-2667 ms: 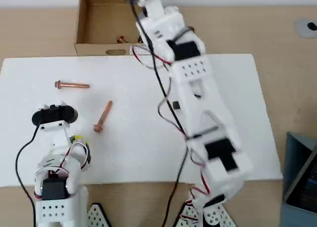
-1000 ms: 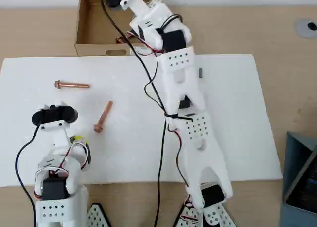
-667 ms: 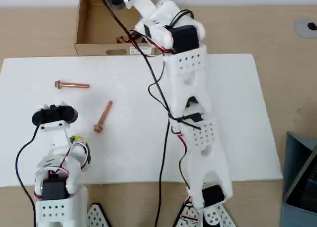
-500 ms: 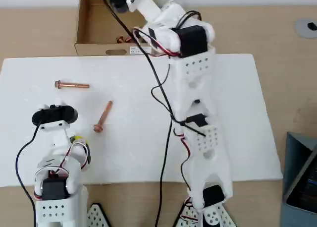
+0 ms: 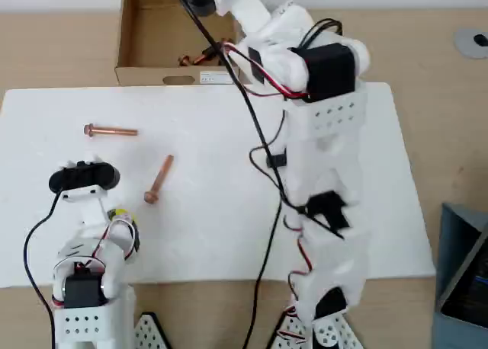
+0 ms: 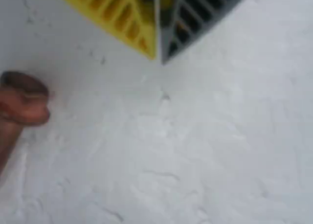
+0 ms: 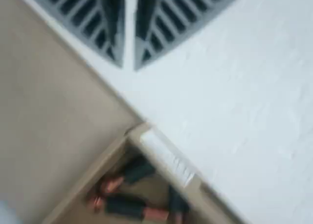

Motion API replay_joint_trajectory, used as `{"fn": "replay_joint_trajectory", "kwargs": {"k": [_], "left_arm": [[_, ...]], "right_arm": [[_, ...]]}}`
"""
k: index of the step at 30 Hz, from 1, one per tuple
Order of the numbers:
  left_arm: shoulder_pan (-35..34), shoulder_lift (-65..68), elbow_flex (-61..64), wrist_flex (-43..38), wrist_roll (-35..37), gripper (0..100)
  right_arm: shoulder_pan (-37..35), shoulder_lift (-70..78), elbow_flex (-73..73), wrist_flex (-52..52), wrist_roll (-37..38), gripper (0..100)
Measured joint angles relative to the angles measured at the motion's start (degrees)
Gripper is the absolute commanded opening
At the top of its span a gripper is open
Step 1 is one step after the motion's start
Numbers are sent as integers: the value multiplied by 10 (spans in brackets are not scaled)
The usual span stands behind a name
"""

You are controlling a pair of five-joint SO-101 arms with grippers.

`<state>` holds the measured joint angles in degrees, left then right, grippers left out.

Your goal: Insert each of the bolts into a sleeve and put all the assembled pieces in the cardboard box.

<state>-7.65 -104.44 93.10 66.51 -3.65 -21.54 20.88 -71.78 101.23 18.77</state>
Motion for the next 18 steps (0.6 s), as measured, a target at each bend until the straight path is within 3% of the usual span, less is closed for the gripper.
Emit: {"fn": "replay_joint_trajectory", "kwargs": {"k": [11,18], "left_arm": [[0,0,0,0,0,5],[0,0,0,0,0,5]], "right_arm": [[35,-223,404,0,0,9],[69,-273,605,0,5,9]]}}
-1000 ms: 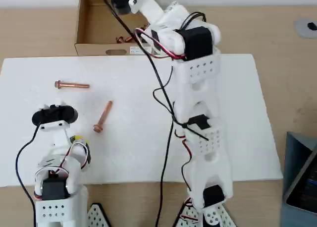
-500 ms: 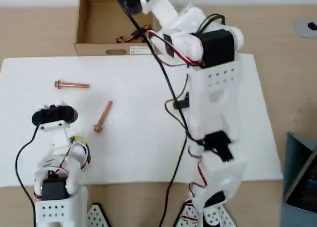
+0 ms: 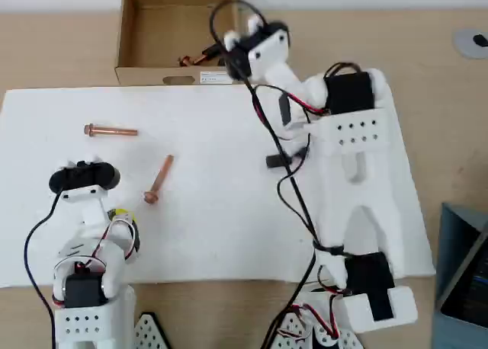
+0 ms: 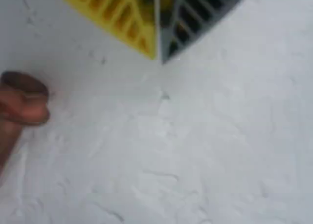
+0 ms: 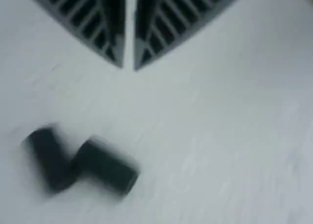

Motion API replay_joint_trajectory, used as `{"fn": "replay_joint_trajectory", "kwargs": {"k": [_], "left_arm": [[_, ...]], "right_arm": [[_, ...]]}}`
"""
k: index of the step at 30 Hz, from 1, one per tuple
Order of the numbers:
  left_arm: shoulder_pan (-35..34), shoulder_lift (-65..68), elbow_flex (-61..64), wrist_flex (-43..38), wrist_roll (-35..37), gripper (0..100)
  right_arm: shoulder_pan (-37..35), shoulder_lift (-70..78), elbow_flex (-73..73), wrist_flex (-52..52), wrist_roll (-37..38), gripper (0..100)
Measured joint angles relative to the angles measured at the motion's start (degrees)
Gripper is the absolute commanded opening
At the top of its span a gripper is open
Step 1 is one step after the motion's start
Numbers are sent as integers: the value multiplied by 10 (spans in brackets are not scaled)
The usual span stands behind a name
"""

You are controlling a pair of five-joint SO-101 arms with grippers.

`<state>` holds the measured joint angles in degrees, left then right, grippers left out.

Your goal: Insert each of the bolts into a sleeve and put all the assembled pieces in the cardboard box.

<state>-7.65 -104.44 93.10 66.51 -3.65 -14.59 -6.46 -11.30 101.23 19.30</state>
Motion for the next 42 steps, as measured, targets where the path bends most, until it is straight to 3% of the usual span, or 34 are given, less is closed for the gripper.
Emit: {"fn": "replay_joint_trajectory", "kwargs": {"k": [8,14,26,42], "left_arm": [[0,0,0,0,0,5],[0,0,0,0,0,5],[0,0,0,0,0,5],[0,0,0,0,0,5]], "right_arm": [[40,19,123,-87,193,15],[69,98,135,-142,290,101],[82,234,85,-199,364,134],[98,326,6,-188,381,134]]}}
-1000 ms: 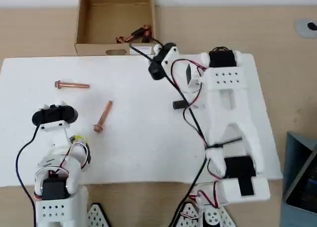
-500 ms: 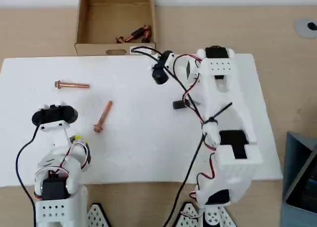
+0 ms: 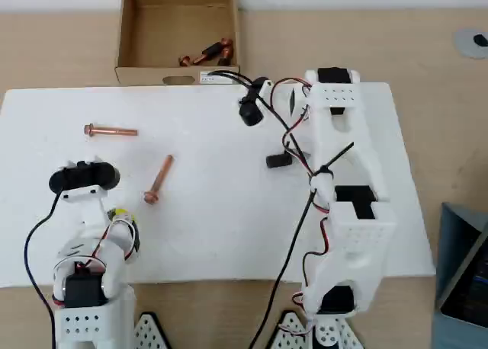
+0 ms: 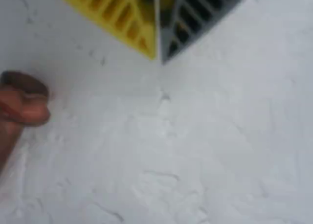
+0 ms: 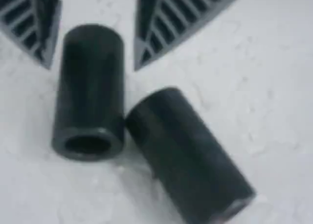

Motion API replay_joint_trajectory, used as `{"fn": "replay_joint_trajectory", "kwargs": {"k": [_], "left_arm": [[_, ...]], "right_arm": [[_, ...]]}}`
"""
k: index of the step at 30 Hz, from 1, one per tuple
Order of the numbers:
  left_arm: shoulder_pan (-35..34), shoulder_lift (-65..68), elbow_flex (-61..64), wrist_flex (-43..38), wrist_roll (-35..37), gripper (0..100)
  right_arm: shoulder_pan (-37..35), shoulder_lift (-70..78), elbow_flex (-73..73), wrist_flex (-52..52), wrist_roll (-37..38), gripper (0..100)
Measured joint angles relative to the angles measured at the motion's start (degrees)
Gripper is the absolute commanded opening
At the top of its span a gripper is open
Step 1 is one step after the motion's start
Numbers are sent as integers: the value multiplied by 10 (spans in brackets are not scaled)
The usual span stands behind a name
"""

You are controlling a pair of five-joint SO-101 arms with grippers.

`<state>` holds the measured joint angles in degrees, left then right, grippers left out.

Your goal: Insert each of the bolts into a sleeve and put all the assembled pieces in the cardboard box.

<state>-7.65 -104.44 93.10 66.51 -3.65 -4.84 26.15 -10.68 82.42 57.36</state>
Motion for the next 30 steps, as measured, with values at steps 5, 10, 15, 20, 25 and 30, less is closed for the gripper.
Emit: {"fn": "replay_joint_trajectory", "kwargs": {"k": [5,10,15,20,25,30], "left_arm": [[0,0,0,0,0,5],[0,0,0,0,0,5],[0,0,0,0,0,5],[0,0,0,0,0,5],[0,0,0,0,0,5],[0,0,0,0,0,5]], "right_arm": [[0,0,0,7,3,134],[0,10,0,4,8,134],[2,42,-1,-4,8,134],[3,54,-3,-12,8,135],[3,60,-8,-12,8,133],[3,62,-9,-12,8,76]]}}
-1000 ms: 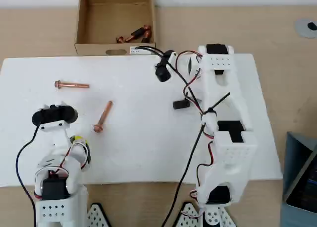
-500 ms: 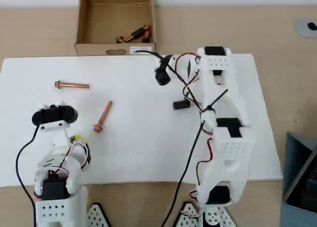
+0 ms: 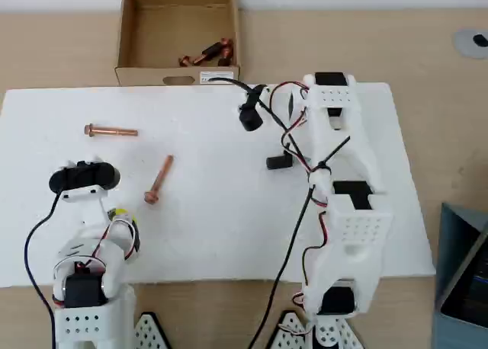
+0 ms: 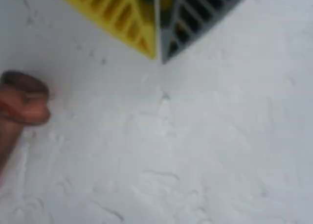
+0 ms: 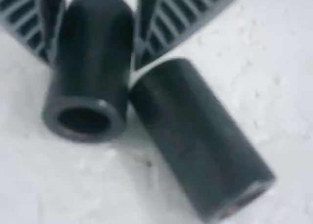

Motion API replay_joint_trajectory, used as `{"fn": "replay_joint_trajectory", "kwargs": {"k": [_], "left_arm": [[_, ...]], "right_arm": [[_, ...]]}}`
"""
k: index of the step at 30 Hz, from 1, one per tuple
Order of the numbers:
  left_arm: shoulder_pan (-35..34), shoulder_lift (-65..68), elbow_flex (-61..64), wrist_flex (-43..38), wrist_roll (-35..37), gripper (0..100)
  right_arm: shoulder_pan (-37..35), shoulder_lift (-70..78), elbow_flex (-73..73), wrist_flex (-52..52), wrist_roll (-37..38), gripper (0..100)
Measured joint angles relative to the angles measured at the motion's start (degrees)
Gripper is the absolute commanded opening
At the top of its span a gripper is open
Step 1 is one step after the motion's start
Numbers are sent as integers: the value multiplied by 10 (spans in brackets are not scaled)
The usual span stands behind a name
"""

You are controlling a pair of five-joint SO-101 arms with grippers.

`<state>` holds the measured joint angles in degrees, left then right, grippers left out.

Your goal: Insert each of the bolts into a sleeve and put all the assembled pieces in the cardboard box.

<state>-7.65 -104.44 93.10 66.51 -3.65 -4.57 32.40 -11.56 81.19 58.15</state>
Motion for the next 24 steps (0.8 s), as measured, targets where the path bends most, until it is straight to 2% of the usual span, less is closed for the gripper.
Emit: {"fn": "replay_joint_trajectory", "kwargs": {"k": [2,10,16,24], "left_arm": [[0,0,0,0,0,5],[0,0,0,0,0,5],[0,0,0,0,0,5],[0,0,0,0,-2,5]], "right_arm": [[0,0,0,0,0,12],[-2,7,-41,24,-28,10],[-20,4,-121,107,-66,10],[-26,-55,-221,197,-160,10]]}}
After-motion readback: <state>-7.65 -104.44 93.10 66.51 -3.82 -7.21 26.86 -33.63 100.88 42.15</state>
